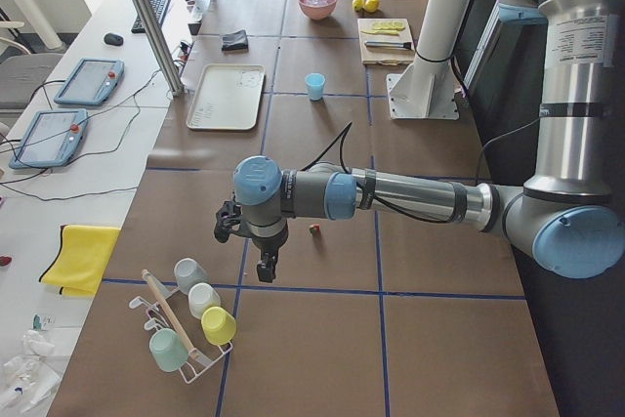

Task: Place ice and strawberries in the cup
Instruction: 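Lower the right gripper into the bowl and grasp another ice cube, then carry the ice cube with the right gripper over the blue cup, then open the right gripper to drop the ice cube into the cup, then move the right gripper back over the pink ice bowl, then lower the right gripper into the bowl and grasp a third ice cube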

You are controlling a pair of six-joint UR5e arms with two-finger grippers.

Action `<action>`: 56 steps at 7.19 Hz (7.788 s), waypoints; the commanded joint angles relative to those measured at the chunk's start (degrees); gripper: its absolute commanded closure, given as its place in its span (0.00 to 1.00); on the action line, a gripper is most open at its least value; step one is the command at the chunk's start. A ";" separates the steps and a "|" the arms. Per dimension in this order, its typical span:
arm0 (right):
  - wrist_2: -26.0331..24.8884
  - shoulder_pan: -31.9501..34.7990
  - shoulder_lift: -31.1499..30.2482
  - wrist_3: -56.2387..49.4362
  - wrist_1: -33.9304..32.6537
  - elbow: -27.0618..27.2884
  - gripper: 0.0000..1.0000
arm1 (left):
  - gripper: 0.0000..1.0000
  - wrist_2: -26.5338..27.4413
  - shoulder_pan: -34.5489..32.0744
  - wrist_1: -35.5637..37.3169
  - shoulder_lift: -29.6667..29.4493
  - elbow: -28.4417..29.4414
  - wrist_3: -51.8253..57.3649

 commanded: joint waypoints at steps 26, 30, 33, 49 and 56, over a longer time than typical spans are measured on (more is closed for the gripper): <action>-11.60 -27.78 54.88 51.94 -9.00 -16.00 0.96 | 0.00 -0.09 0.00 0.18 0.00 0.00 0.00; -11.26 -27.78 54.53 54.31 -9.34 -14.60 0.00 | 0.00 -0.09 0.00 0.18 0.00 0.00 0.00; -7.23 -19.20 40.89 43.32 -17.86 2.65 0.00 | 0.00 0.09 2.63 0.00 -0.09 -2.71 -6.13; 6.59 3.17 6.80 -7.47 -0.21 -5.01 0.07 | 0.00 0.00 3.61 0.09 0.70 -4.75 -8.08; 7.56 1.67 4.52 -2.99 -0.21 -3.60 0.29 | 0.00 0.00 3.60 0.09 0.70 -4.75 -8.00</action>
